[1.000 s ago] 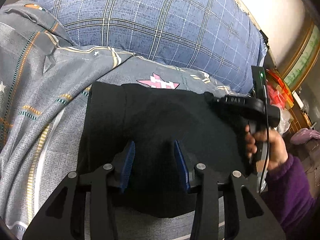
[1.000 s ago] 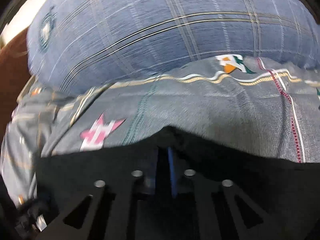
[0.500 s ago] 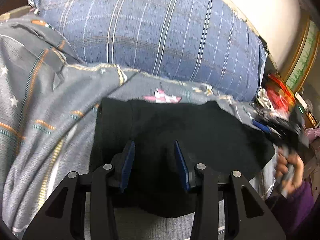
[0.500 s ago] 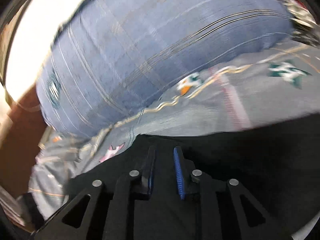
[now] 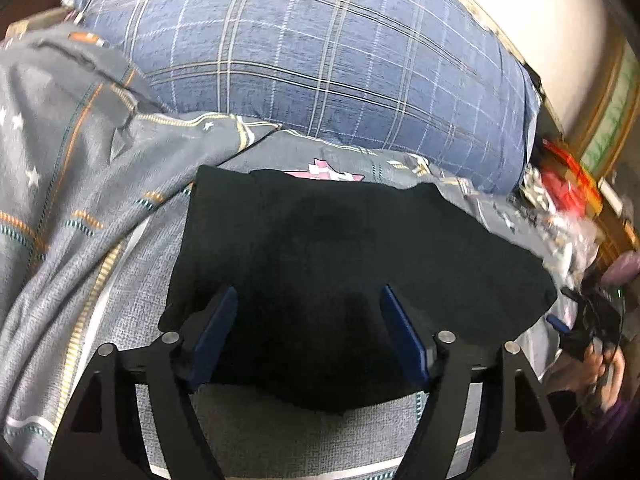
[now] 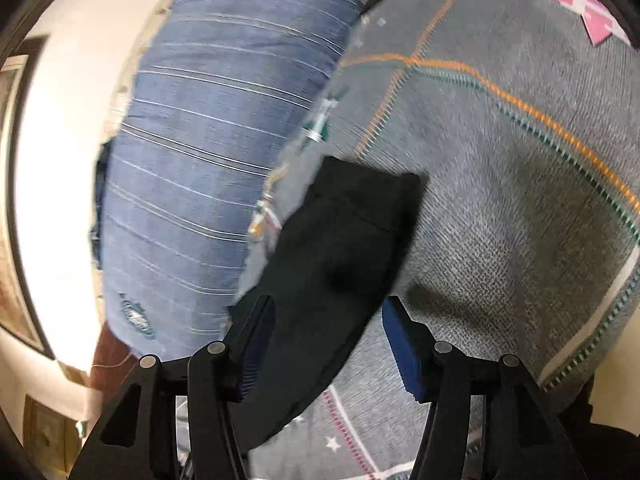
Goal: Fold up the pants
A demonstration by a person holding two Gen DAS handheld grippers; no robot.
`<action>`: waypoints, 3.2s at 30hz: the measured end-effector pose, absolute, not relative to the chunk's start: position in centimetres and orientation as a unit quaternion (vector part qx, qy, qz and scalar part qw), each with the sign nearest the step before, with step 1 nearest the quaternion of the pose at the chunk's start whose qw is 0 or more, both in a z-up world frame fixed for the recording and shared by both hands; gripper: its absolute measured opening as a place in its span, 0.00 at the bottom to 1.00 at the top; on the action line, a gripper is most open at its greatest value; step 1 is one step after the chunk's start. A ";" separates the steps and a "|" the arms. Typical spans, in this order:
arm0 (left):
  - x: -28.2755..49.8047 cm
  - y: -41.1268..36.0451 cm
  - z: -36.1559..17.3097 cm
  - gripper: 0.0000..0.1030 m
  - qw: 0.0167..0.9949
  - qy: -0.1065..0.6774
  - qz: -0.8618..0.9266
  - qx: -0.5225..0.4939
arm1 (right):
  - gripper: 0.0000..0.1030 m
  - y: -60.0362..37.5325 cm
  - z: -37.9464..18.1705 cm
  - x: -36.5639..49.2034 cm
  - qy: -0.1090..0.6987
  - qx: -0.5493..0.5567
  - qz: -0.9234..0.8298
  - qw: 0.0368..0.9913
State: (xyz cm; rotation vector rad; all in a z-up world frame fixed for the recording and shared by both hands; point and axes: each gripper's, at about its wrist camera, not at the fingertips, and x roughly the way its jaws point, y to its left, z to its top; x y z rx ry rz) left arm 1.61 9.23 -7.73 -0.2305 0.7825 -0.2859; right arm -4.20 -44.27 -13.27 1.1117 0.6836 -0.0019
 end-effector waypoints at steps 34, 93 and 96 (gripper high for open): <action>11.2 -12.1 0.3 0.78 0.794 0.517 -0.310 -0.080 | 0.09 -36.9 -8.8 0.7 0.229 0.348 0.156 0.896; 7.3 5.9 -2.8 0.83 0.855 0.491 -0.138 -0.097 | 0.74 -11.0 -13.1 -5.1 0.232 -0.310 0.220 0.895; 7.0 6.8 -3.5 0.83 0.847 0.500 -0.137 -0.117 | 0.77 -12.1 -13.0 -6.4 0.218 -0.309 0.222 0.899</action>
